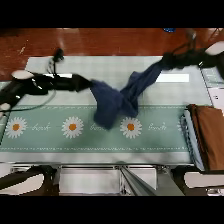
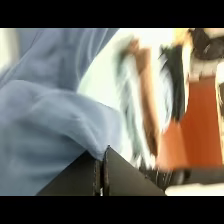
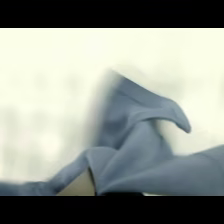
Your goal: Fold the shirts.
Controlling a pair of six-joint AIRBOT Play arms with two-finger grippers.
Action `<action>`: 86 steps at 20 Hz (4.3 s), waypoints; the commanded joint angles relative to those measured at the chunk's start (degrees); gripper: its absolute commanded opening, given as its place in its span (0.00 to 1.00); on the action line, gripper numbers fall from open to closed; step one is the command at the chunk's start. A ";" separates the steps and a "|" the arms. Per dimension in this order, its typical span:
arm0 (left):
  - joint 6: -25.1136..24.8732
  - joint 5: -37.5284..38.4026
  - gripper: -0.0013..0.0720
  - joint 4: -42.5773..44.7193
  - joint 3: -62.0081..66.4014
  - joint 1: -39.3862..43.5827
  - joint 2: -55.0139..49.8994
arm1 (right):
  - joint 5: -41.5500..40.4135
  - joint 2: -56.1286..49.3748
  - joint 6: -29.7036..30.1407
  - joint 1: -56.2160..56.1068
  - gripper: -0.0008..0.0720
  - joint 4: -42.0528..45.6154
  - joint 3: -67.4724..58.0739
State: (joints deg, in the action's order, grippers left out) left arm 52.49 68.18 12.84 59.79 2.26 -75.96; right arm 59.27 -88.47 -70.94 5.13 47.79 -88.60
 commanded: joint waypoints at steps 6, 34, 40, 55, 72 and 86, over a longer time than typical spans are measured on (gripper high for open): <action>23.67 -5.97 0.03 30.84 32.87 -14.14 20.55 | 8.92 30.53 -1.42 -0.52 0.03 12.09 -20.59; 24.72 -22.73 0.04 36.48 -15.13 -5.42 14.08 | -9.14 21.40 -9.22 -0.48 0.04 13.42 42.56; 24.70 -3.30 0.71 40.24 -6.25 -10.34 6.86 | 2.47 10.73 -9.38 0.79 0.58 19.08 24.09; 22.82 -23.06 0.71 17.94 -41.99 -1.79 18.82 | -3.41 24.06 -4.15 22.27 0.57 3.30 52.89; 21.20 -26.73 0.04 13.70 -24.87 9.46 1.99 | -12.81 21.66 -4.55 22.27 0.57 0.70 52.59; 21.20 -22.67 0.04 13.70 -22.16 9.35 2.23 | -2.45 0.48 4.76 13.88 0.04 -6.73 30.82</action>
State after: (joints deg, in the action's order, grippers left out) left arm 73.73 44.07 26.57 36.01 11.75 -73.89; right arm 52.88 -86.85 -67.53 21.54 42.22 -52.62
